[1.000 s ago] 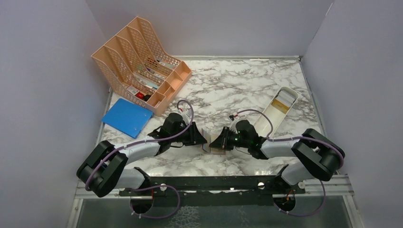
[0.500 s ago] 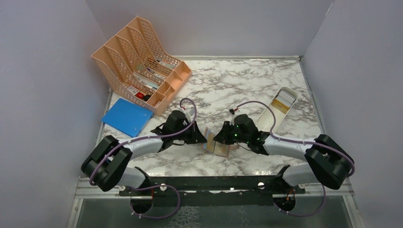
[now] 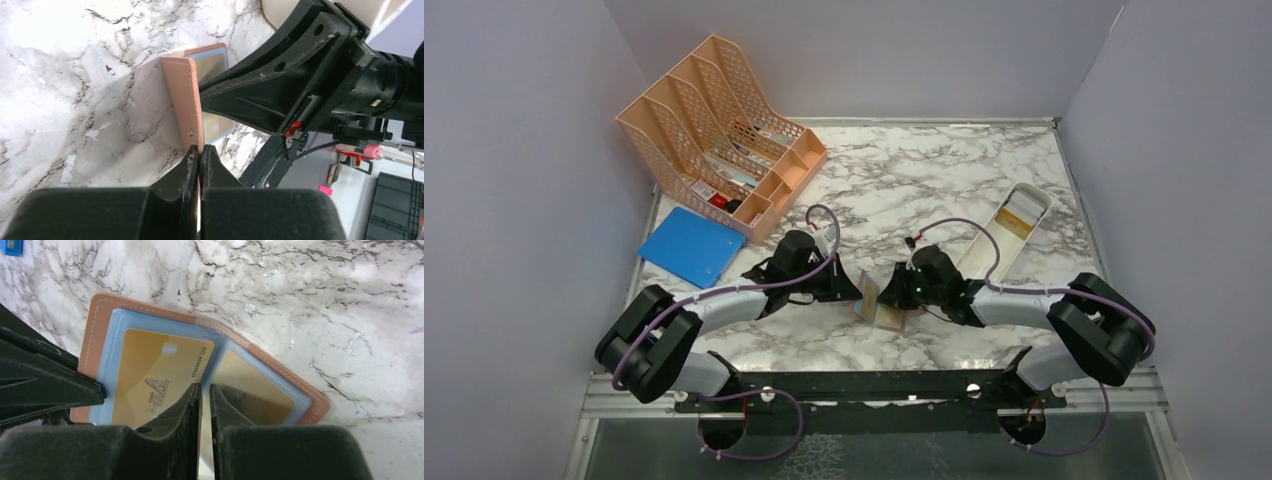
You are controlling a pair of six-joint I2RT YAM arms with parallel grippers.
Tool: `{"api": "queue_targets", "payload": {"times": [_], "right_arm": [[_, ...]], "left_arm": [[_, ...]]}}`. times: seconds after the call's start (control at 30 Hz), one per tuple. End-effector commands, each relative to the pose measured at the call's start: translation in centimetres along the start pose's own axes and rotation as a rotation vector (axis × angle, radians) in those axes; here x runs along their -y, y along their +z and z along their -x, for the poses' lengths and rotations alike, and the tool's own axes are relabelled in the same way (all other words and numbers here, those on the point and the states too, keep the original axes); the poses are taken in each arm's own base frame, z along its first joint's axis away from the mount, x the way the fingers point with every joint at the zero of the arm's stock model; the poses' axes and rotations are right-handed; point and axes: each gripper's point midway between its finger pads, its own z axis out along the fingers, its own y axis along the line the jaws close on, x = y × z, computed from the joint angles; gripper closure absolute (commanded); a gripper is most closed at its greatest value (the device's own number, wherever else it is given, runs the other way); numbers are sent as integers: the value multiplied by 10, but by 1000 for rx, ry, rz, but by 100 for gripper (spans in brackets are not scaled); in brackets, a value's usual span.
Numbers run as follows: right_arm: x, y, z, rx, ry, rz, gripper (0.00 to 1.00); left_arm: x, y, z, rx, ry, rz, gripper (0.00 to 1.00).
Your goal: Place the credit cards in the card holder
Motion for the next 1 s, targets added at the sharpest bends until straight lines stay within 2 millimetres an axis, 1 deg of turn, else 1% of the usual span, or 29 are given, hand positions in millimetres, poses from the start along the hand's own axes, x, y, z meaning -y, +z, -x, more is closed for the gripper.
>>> {"api": "queue_targets", "payload": {"times": [0.0, 0.13, 0.37, 0.97], "right_arm": [[13, 5, -10, 0, -3, -27, 84], [14, 7, -15, -10, 7, -16, 84], [14, 8, -19, -12, 19, -6, 84], [12, 6, -21, -6, 41, 21, 84]], "left_arm": [[26, 1, 5, -13, 26, -117, 100], [33, 2, 2, -24, 17, -169, 100], [35, 1, 0, -24, 8, -199, 100], [33, 13, -14, -75, -20, -225, 100]]}}
